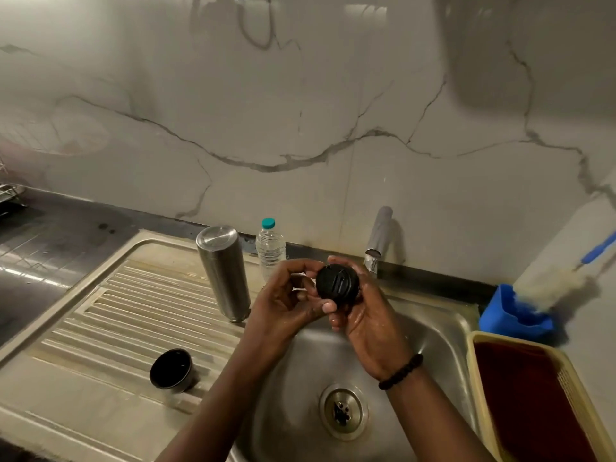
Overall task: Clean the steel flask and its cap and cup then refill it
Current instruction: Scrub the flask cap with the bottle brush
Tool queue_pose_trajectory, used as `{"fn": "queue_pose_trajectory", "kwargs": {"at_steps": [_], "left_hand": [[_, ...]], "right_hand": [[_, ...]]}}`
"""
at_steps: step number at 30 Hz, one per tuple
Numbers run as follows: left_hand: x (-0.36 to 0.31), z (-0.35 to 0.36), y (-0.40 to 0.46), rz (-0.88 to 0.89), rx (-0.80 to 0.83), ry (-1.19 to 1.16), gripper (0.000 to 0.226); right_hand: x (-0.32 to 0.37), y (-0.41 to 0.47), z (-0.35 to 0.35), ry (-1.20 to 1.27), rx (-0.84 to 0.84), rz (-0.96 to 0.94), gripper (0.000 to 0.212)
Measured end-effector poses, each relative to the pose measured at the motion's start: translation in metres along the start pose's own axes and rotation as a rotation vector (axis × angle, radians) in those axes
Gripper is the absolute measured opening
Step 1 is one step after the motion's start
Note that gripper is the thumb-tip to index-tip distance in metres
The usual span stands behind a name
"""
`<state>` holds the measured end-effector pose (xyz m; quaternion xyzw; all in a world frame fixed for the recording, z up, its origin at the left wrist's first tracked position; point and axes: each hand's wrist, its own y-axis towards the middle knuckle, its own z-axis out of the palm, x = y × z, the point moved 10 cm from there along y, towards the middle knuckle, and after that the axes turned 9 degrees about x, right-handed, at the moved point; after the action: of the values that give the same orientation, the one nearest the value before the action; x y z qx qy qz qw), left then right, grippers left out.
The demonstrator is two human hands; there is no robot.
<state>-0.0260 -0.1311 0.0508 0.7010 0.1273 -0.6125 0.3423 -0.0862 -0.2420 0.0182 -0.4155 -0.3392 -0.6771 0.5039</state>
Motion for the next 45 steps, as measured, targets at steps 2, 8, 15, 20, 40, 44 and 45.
{"fn": "queue_pose_trajectory", "kwargs": {"at_steps": [2,8,15,20,40,44,45], "left_hand": [[-0.006,0.005,0.001,0.008,0.064,-0.006,0.051],[-0.026,0.011,0.001,0.068,0.087,0.036,0.053],[-0.042,0.015,0.006,0.133,0.017,-0.001,0.045],[-0.039,0.014,0.006,0.127,-0.023,0.023,0.039],[-0.048,0.028,0.020,0.184,0.024,0.052,0.039],[-0.053,0.031,0.017,0.216,0.044,0.093,0.038],[-0.056,0.032,0.016,0.237,0.047,0.118,0.037]], "right_hand": [[0.001,-0.003,0.000,-0.027,-0.008,0.059,0.051],[0.016,-0.009,0.007,-0.112,-0.024,0.035,0.053],[0.046,-0.014,0.011,-0.161,-0.083,-0.146,0.048],[0.049,-0.015,0.017,-0.210,0.026,-0.105,0.060],[0.058,-0.022,0.002,-0.189,-0.051,-0.101,0.058],[0.063,-0.024,0.003,-0.233,-0.054,-0.130,0.064],[0.064,-0.024,0.003,-0.242,-0.058,-0.139,0.067]]}}
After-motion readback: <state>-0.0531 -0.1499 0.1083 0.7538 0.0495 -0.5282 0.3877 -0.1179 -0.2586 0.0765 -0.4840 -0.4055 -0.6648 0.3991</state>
